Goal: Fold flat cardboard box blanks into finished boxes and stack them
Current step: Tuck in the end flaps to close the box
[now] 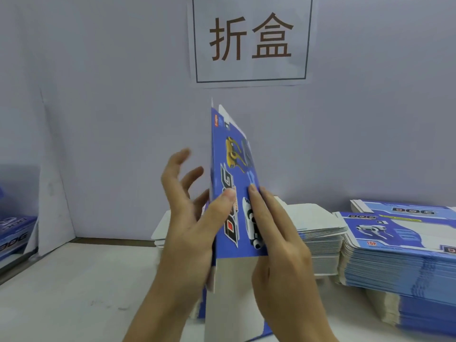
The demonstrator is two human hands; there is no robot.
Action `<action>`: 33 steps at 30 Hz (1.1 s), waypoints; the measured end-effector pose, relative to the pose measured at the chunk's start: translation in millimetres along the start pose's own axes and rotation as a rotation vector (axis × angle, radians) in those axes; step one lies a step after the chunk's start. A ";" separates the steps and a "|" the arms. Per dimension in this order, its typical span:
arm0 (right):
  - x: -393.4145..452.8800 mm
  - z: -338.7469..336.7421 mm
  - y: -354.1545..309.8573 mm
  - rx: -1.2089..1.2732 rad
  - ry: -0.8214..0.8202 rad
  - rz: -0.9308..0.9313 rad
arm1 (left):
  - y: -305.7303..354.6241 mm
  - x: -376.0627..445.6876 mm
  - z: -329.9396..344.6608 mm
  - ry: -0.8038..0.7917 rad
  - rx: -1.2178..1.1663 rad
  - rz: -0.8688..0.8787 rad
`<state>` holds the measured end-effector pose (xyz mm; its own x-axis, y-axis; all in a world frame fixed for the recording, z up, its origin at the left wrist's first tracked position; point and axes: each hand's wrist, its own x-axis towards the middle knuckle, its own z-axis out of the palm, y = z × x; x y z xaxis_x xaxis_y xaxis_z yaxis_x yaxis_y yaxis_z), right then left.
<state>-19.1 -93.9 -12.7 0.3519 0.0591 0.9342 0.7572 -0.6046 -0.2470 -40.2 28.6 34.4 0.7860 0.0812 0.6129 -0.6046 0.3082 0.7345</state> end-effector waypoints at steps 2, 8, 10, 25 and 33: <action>1.4 -1.2 -2.8 0.003 0.037 -0.029 | 2.1 10.6 -4.5 0.039 -0.030 -0.120; 0.7 -5.1 -0.1 0.131 0.030 -0.036 | 8.1 8.9 -16.4 -0.068 -0.011 -0.379; 0.3 -14.2 3.1 0.254 -0.051 0.005 | 4.5 0.7 -24.2 -0.083 0.011 -0.329; 21.3 -62.2 29.8 0.891 -0.137 0.672 | -10.0 -0.5 -21.5 -0.529 0.207 -0.341; 16.2 -49.3 11.8 0.662 -0.319 0.507 | 1.6 -1.0 -8.7 -0.030 0.067 -0.196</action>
<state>-31.5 -139.2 12.1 0.7923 0.1873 0.5807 0.5970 -0.0418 -0.8011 -40.8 37.2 32.4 0.8858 -0.0031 0.4640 -0.4484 0.2514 0.8577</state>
